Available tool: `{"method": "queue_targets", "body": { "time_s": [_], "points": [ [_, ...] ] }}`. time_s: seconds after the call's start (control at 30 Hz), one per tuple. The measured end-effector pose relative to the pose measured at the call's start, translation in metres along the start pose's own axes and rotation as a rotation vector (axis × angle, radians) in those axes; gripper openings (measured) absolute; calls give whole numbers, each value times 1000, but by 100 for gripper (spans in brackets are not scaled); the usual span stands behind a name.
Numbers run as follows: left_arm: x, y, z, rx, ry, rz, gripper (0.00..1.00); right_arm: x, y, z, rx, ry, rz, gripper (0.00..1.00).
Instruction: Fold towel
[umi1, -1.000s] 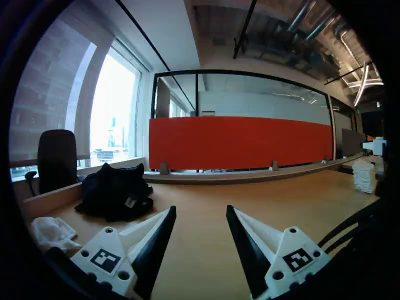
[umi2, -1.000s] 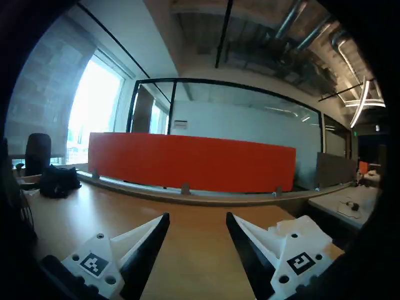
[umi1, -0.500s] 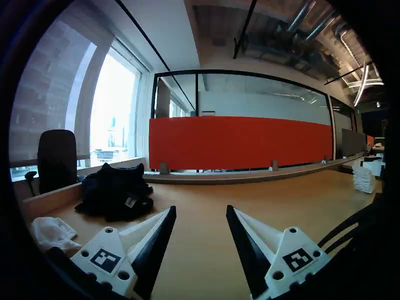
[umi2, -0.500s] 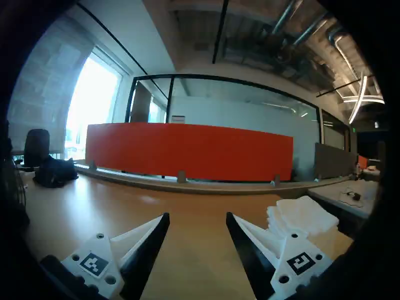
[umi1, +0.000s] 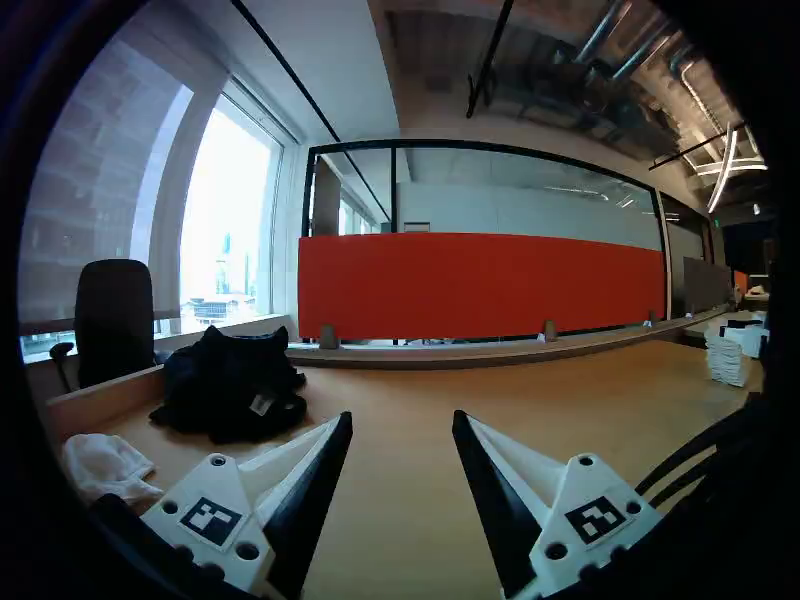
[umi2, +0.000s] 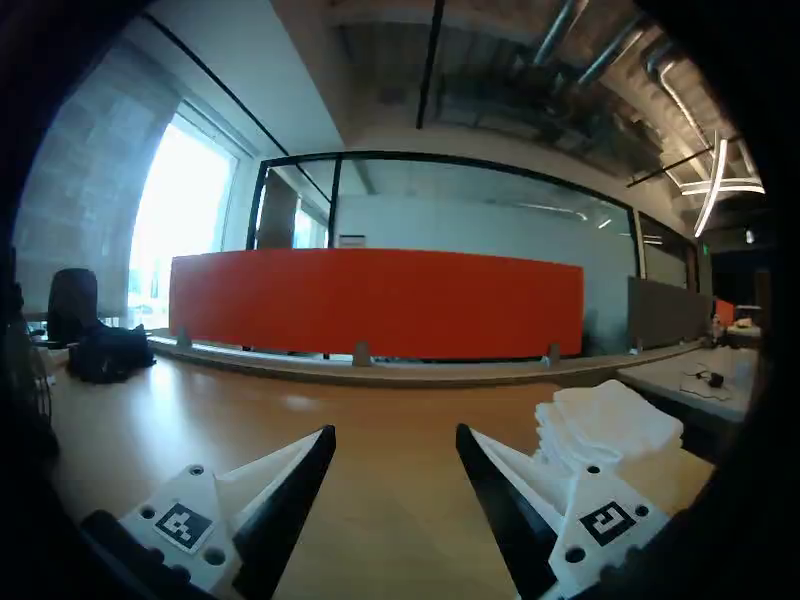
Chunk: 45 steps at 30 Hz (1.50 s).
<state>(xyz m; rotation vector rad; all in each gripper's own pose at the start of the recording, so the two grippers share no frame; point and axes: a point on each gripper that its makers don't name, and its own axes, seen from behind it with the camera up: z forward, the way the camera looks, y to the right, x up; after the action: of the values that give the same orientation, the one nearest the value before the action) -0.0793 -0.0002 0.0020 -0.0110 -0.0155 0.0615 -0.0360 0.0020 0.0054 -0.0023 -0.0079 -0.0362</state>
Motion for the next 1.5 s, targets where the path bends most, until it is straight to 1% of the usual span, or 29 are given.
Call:
{"method": "queue_targets", "body": {
  "time_s": [0.2, 0.3, 0.4, 0.77, 1.33, 1.5],
  "points": [
    [0, 0, 0, 0, 0, 0, 73, -3, -3, -1, 2, 2, -7, 94],
    [0, 0, 0, 0, 0, 0, 73, -8, -3, -1, 0, 2, -5, 97],
    [0, 1, 0, 0, 0, 0, 73, -12, -4, 0, 0, -1, 2, 97],
    [-1, 1, 0, 0, 0, 0, 73, -11, -4, -3, -5, 5, 32, 98],
    [-1, 1, 1, 0, 0, 0, 73, -14, -6, -3, 7, 5, 37, 98],
    [-1, 1, 1, 0, 0, 0, 73, -14, -6, -3, 6, 4, 38, 100]
  ]
}}
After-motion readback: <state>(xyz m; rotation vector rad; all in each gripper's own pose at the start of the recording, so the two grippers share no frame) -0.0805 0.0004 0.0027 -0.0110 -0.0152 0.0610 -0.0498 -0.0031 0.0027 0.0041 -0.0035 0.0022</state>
